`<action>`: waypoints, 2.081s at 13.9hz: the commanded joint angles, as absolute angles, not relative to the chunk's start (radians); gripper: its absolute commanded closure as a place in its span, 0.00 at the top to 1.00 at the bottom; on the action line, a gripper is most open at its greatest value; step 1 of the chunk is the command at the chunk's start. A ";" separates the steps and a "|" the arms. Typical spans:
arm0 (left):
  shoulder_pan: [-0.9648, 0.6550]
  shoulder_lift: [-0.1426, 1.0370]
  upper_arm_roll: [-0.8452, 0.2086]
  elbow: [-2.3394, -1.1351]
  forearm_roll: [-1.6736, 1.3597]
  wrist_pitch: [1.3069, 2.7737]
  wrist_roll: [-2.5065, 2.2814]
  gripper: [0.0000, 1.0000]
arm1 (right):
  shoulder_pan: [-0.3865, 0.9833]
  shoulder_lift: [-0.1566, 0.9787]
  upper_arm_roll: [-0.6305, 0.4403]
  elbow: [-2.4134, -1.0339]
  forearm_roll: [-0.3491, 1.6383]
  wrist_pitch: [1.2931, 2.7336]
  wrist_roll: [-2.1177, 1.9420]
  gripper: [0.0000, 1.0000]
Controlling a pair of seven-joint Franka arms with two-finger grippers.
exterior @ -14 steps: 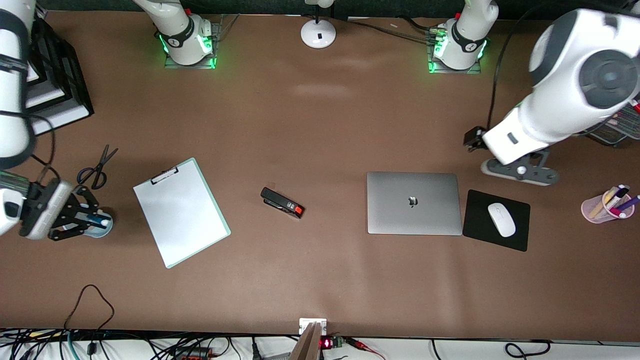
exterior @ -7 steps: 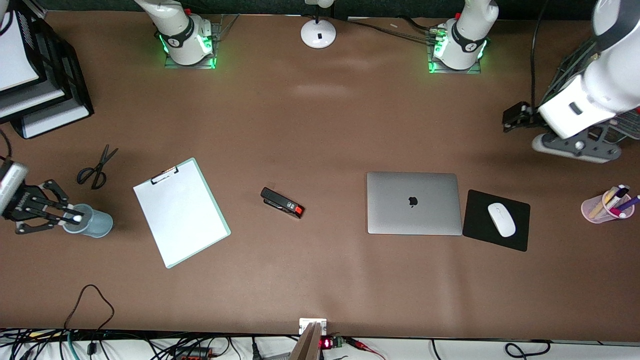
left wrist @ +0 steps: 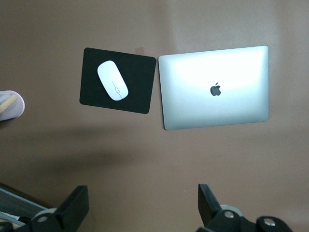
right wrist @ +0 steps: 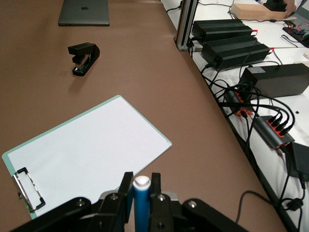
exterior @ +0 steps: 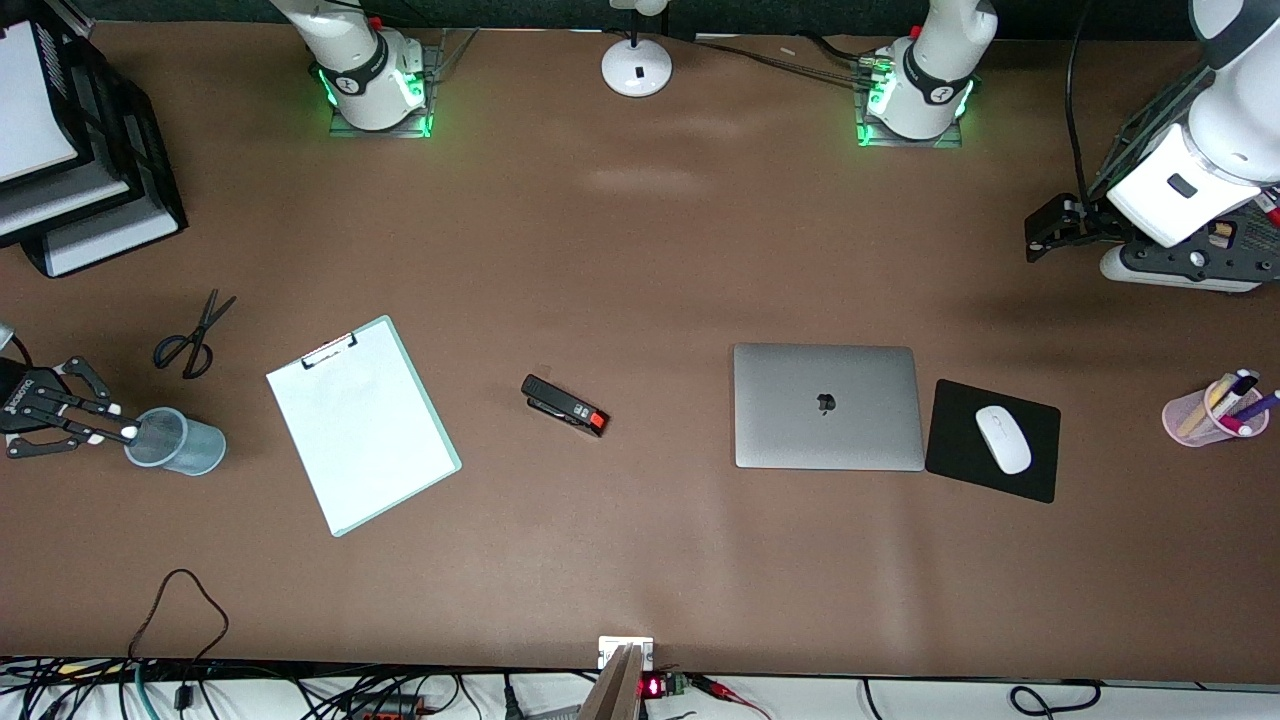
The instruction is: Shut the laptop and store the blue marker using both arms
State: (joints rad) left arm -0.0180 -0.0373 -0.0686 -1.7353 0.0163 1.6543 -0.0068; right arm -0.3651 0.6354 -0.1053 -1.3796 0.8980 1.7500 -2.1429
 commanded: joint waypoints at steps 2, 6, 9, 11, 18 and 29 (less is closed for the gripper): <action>-0.026 -0.037 -0.060 -1.720 0.003 1.638 -0.006 1.00 | -0.405 0.690 -0.091 -1.348 0.930 1.704 -2.218 0.00; -0.026 -0.038 -0.060 -1.718 0.003 1.623 -0.003 1.00 | -0.426 0.721 -0.091 -1.348 0.933 1.684 -2.289 0.00; -0.026 -0.038 -0.060 -1.718 0.003 1.618 -0.003 1.00 | -0.433 0.747 -0.091 -1.344 0.971 1.689 -2.292 0.00; -0.025 -0.038 -0.057 -1.718 0.003 1.618 -0.003 1.00 | -0.434 0.771 -0.091 -1.319 1.000 1.695 -2.295 0.00; -0.026 -0.040 -0.061 -1.717 0.003 1.595 -0.005 1.00 | -0.460 0.834 -0.092 -1.278 1.020 1.697 -2.293 0.01; -0.026 -0.040 -0.063 -1.715 0.002 1.597 -0.003 1.00 | -0.491 0.879 -0.097 -1.281 0.996 1.683 -2.292 0.01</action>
State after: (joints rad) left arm -0.0195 -0.0372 -0.0687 -1.7315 0.0163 1.6173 -0.0094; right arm -0.4731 0.8582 -0.1048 -1.3104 0.9931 1.7038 -2.2810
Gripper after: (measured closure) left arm 0.000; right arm 0.819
